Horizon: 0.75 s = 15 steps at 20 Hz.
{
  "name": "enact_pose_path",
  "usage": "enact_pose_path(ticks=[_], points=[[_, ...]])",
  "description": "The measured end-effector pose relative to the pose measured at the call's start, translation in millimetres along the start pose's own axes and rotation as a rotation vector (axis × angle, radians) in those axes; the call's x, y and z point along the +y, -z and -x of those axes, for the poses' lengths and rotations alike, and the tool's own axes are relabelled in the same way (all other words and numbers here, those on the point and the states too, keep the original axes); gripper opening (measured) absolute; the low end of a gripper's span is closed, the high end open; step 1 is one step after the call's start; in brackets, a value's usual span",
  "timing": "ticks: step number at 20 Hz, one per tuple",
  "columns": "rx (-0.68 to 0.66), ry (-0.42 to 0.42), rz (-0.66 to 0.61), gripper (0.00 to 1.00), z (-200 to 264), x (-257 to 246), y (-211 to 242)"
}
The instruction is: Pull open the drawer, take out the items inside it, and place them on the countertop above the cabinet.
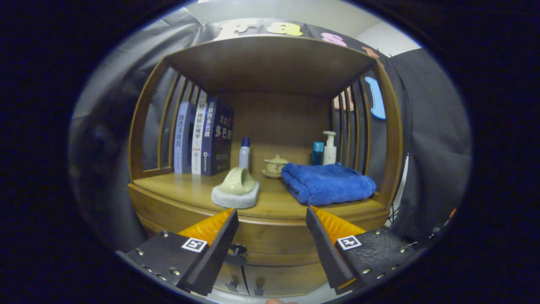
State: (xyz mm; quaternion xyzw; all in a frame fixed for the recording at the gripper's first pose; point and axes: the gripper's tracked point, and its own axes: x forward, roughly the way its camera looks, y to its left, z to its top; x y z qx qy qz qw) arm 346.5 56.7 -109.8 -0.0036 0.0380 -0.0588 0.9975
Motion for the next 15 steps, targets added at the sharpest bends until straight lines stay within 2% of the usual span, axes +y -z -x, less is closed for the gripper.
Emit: enact_pose_path(ticks=[6,11,15], points=[[-0.077,-0.014,-0.021,0.96,39.0,-83.9,-64.3],[-0.121,0.041,-0.11,0.96,69.5,-172.9,-95.4],[-0.16,0.09,-0.103,0.96,97.5,-234.5,-107.9]])
